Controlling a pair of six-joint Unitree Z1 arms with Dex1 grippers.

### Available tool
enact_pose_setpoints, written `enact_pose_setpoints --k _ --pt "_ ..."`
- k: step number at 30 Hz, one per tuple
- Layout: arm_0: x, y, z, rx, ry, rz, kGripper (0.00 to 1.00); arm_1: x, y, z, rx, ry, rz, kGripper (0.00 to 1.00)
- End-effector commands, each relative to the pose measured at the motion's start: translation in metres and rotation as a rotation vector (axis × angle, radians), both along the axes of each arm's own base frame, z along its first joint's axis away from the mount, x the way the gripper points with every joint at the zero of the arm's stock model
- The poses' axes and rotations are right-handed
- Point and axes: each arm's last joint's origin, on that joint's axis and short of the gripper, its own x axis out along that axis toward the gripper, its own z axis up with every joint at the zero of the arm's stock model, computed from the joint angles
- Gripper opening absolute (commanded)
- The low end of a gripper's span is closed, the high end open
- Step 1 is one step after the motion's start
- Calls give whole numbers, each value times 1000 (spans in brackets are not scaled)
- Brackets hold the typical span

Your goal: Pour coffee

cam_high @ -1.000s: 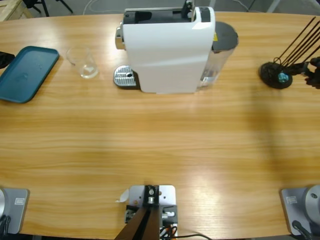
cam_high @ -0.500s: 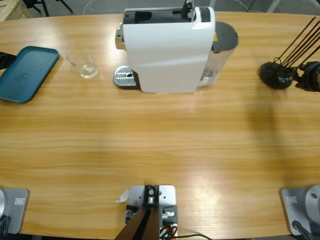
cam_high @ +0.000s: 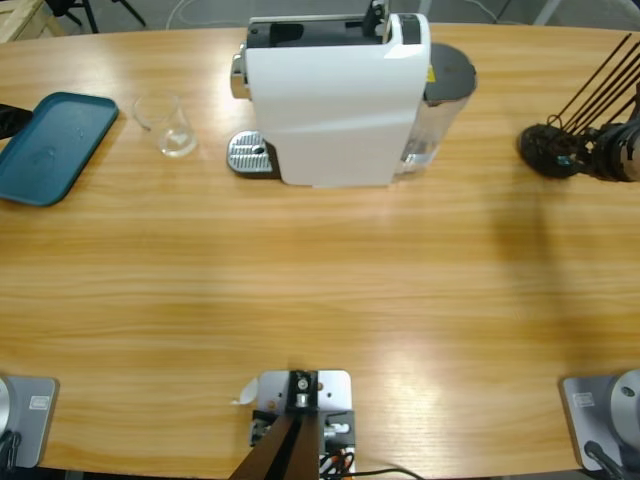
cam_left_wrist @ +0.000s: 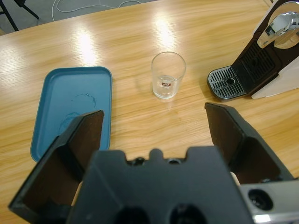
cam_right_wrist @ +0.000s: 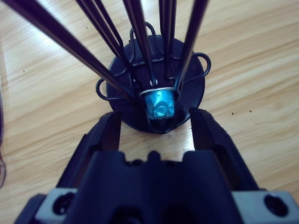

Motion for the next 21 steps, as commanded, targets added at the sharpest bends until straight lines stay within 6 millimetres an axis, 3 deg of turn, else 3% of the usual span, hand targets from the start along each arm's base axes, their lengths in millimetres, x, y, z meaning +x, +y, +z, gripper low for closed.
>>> enact_pose_setpoints --k 1,21 --pt "1 -2 -8 16 40 -7 931 -1 3 -17 -7 59 3 600" --pt "2 -3 -10 19 46 -8 931 2 1 -20 -25 45 -18 590"
